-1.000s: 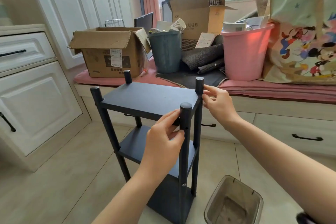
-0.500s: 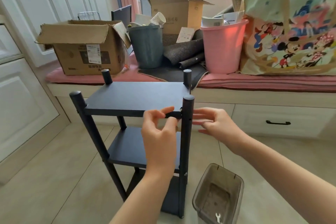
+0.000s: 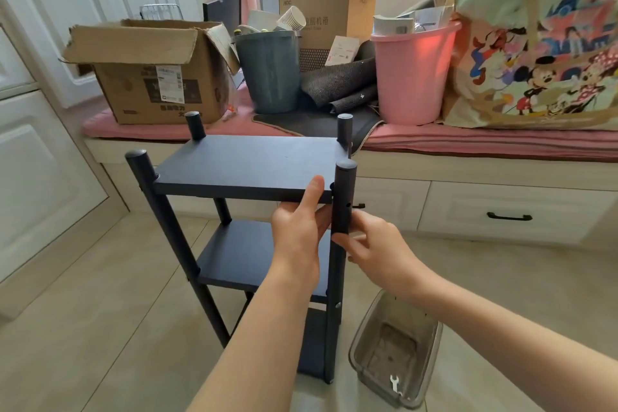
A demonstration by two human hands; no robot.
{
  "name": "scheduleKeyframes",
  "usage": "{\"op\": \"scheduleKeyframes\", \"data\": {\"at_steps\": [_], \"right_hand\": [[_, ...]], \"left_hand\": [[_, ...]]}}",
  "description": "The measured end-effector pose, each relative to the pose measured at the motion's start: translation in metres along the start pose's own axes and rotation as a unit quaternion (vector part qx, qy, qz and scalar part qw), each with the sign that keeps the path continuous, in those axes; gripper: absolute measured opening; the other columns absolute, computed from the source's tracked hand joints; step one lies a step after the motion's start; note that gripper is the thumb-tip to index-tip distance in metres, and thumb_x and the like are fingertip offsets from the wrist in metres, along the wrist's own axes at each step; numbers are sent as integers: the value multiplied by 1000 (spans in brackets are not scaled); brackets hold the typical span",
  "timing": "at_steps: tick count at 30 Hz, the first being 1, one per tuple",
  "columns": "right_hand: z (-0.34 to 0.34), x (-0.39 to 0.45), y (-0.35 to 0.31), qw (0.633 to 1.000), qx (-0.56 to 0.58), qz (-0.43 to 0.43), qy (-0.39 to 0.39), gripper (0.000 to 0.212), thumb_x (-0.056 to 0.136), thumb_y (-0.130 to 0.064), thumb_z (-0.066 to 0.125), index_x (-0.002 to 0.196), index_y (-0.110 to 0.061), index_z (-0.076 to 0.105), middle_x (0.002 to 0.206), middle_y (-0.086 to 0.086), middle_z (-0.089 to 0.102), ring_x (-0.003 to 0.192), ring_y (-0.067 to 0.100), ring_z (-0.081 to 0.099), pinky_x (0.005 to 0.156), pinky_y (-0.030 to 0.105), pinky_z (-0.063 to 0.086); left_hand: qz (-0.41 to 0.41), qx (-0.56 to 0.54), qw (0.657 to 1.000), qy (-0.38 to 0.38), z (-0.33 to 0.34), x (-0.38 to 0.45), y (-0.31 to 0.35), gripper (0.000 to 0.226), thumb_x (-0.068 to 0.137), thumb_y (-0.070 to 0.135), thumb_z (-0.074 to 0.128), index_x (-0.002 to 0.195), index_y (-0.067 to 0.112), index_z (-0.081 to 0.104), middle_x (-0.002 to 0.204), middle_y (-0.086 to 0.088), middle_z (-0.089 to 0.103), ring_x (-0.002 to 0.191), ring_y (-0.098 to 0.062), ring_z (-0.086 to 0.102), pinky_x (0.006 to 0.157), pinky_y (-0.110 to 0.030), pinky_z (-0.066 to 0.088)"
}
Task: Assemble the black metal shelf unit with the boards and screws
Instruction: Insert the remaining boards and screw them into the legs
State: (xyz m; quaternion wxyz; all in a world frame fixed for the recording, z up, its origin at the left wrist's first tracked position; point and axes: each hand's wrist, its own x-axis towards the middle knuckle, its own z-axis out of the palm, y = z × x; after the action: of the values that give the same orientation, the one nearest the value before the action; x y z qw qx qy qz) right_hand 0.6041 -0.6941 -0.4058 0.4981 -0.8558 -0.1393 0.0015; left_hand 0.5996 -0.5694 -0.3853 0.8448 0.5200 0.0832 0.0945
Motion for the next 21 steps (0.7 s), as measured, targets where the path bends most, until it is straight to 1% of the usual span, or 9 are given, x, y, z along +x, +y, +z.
{"op": "scheduleKeyframes", "data": {"at_steps": [2, 5, 8, 11, 14, 17, 20, 21], "right_hand": [[-3, -1, 1, 1000, 18, -2, -4, 22, 98, -15, 58, 120, -16, 61, 109, -1, 68, 97, 14, 69, 88, 37, 57], [-9, 1, 3, 999, 33, -6, -23, 22, 98, -12, 58, 120, -13, 61, 109, 1, 68, 98, 16, 69, 86, 38, 59], [-14, 5, 5, 999, 22, -17, -34, 25, 97, -11, 58, 122, -12, 60, 110, 2, 68, 99, 20, 69, 86, 37, 59], [-18, 9, 9, 999, -11, -28, -42, 25, 97, -12, 58, 122, -11, 59, 111, 5, 68, 96, 22, 69, 83, 37, 59], [-21, 13, 13, 998, -14, -40, -51, 25, 97, -12, 58, 122, -12, 59, 112, 4, 68, 94, 21, 70, 81, 36, 60], [-23, 14, 19, 997, 6, -49, -54, 24, 96, -13, 61, 120, -15, 62, 109, 1, 70, 93, 18, 70, 81, 34, 60], [-24, 15, 25, 997, 54, -37, -37, 18, 91, -17, 68, 109, -22, 68, 100, -5, 74, 90, 11, 72, 80, 33, 61], [-25, 16, 27, 997, 61, -29, -29, 17, 89, -19, 70, 106, -22, 70, 98, -6, 75, 89, 9, 72, 79, 33, 61]], "left_hand": [[8, 26, 999, -19, 1, -1, -2, 41, 81, 42, 70, 111, 13, 67, 104, -9, 77, 95, -28, 75, 87, -35, 60], [17, 65, 997, -21, 3, 1, -7, 43, 82, 47, 68, 106, 11, 69, 104, -8, 77, 97, -27, 75, 98, -41, 55], [20, 72, 997, -20, 6, 3, -10, 44, 80, 50, 67, 101, 11, 70, 102, -8, 78, 97, -27, 75, 102, -45, 52], [26, 70, 997, -12, 9, 2, -14, 44, 76, 52, 67, 96, 13, 70, 98, -7, 78, 94, -26, 76, 98, -46, 55], [24, 59, 998, -9, 12, 3, -18, 47, 73, 53, 67, 99, 14, 68, 99, -6, 78, 95, -26, 75, 96, -45, 57], [29, 50, 998, -26, 9, 5, -17, 45, 75, 49, 67, 102, 13, 67, 98, -4, 78, 93, -25, 76, 88, -39, 61], [28, 42, 998, -38, 9, 6, -17, 42, 76, 46, 66, 102, 14, 66, 97, -3, 78, 91, -25, 76, 76, -31, 62], [26, 41, 998, -38, 10, 6, -17, 42, 76, 46, 66, 103, 14, 66, 98, -3, 78, 91, -24, 76, 76, -31, 62]]}}
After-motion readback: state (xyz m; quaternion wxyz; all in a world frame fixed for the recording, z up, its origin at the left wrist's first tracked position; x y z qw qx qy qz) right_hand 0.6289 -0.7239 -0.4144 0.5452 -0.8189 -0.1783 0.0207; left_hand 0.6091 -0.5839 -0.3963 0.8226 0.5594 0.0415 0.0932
